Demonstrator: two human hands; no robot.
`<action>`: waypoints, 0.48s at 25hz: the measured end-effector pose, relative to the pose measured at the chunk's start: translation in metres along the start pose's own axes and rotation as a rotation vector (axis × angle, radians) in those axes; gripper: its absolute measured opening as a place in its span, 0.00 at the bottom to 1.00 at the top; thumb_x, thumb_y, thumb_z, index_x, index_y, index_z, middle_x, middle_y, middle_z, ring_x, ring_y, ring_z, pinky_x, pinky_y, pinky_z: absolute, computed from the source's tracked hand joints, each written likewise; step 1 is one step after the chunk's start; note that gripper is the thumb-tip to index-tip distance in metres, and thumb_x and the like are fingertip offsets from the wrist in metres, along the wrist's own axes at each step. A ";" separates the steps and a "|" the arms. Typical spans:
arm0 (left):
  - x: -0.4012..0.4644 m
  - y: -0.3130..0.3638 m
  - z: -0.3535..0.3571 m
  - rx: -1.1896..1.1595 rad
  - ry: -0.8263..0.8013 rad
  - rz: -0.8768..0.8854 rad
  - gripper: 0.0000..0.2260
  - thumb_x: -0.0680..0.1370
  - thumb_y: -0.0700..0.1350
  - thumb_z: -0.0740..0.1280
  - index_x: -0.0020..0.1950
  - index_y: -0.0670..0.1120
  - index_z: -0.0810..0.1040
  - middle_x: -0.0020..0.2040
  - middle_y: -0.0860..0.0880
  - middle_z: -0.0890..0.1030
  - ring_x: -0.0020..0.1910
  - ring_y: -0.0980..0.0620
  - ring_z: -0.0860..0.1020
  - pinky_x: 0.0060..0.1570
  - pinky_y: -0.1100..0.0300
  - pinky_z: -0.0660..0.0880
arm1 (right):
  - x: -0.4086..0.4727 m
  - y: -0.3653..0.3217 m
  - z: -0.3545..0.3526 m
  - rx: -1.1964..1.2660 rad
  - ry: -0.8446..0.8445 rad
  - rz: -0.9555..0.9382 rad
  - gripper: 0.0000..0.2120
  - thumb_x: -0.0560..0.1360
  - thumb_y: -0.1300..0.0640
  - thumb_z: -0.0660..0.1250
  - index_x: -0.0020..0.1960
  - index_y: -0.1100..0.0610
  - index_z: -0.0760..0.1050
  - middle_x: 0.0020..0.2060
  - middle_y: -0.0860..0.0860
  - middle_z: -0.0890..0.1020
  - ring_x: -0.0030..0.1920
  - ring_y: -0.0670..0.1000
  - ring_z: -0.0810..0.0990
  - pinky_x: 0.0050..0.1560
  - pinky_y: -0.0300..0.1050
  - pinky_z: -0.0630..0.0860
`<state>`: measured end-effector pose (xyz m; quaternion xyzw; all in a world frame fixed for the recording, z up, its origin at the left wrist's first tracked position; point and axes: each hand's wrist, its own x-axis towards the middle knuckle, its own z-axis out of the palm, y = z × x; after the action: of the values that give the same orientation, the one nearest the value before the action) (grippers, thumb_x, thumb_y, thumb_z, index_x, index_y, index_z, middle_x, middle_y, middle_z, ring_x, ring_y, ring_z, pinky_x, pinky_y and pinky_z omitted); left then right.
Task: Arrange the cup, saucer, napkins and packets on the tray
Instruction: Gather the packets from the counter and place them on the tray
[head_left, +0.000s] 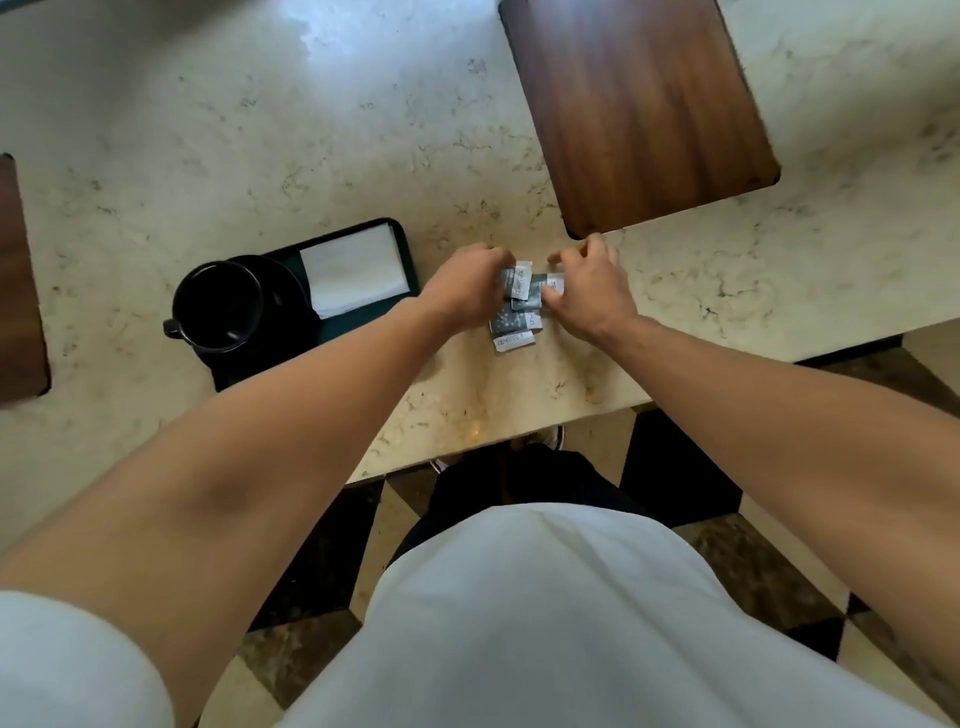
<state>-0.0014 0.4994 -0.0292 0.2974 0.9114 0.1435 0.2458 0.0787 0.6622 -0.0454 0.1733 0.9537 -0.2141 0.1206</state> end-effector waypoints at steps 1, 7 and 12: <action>0.005 0.000 0.000 0.014 0.001 0.011 0.15 0.78 0.41 0.67 0.65 0.44 0.78 0.58 0.41 0.78 0.58 0.41 0.75 0.54 0.53 0.71 | 0.000 0.001 0.000 0.000 -0.005 -0.009 0.21 0.77 0.49 0.68 0.68 0.55 0.74 0.65 0.58 0.71 0.66 0.58 0.69 0.66 0.54 0.71; 0.019 0.000 0.004 0.158 0.014 0.036 0.14 0.80 0.47 0.67 0.64 0.46 0.79 0.58 0.42 0.75 0.59 0.41 0.72 0.56 0.46 0.73 | 0.000 0.007 0.001 -0.015 -0.005 -0.044 0.19 0.76 0.47 0.70 0.64 0.54 0.76 0.61 0.56 0.73 0.64 0.56 0.69 0.64 0.52 0.72; 0.020 -0.002 -0.001 0.067 0.028 0.014 0.11 0.78 0.46 0.69 0.59 0.45 0.78 0.57 0.43 0.75 0.61 0.43 0.70 0.56 0.48 0.71 | 0.002 0.005 0.000 0.023 -0.006 -0.017 0.14 0.75 0.47 0.73 0.56 0.53 0.77 0.58 0.54 0.73 0.62 0.55 0.69 0.63 0.50 0.72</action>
<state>-0.0175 0.5099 -0.0364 0.3099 0.9169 0.1187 0.2219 0.0794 0.6672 -0.0479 0.1658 0.9522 -0.2268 0.1196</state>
